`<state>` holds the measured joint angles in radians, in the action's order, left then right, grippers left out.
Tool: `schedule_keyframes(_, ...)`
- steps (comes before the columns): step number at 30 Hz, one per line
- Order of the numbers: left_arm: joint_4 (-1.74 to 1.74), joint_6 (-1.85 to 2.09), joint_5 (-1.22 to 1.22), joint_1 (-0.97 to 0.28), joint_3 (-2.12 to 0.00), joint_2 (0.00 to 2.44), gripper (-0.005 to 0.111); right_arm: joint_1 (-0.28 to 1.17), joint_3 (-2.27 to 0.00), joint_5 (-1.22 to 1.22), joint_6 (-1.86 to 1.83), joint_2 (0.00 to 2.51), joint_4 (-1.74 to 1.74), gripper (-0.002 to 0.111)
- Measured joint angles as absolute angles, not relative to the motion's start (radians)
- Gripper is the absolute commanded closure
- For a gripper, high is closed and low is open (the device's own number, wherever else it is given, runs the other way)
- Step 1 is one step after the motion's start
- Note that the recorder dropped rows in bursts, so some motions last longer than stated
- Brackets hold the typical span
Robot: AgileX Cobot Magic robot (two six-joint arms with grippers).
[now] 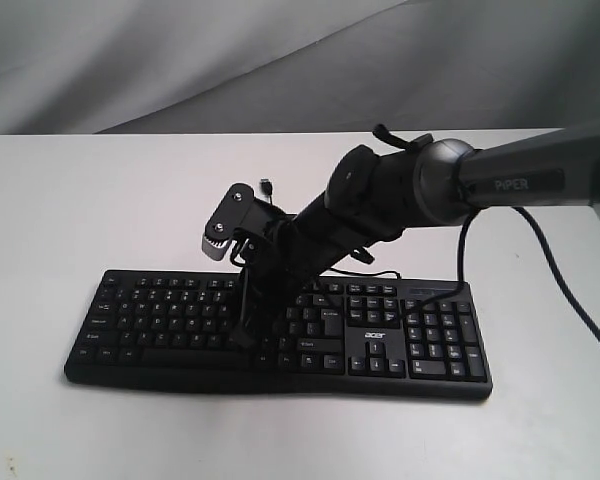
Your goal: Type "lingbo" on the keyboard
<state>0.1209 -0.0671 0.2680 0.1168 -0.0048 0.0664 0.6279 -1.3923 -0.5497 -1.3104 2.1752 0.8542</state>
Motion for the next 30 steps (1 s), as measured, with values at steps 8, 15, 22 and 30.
schedule_keyframes(8, 0.121, -0.067, 0.268, 0.117, -0.005, 0.066, 0.106, 0.628, -1.398, -0.556, -1.31, 2.176, 0.861, 0.108)
schedule_keyframes(15, 0.121, -0.067, 0.268, 0.117, -0.005, 0.066, 0.106, 0.671, -1.398, -0.561, -1.31, 2.131, 0.854, 0.108)
schedule_keyframes(22, 0.121, -0.067, 0.268, 0.117, -0.005, 0.066, 0.106, 0.707, -1.398, -0.581, -1.306, 2.129, 0.854, 0.108)
schedule_keyframes(30, 0.121, -0.067, 0.268, 0.117, -0.005, 0.066, 0.106, 0.708, -1.398, -0.585, -1.277, 2.142, 0.831, 0.108)
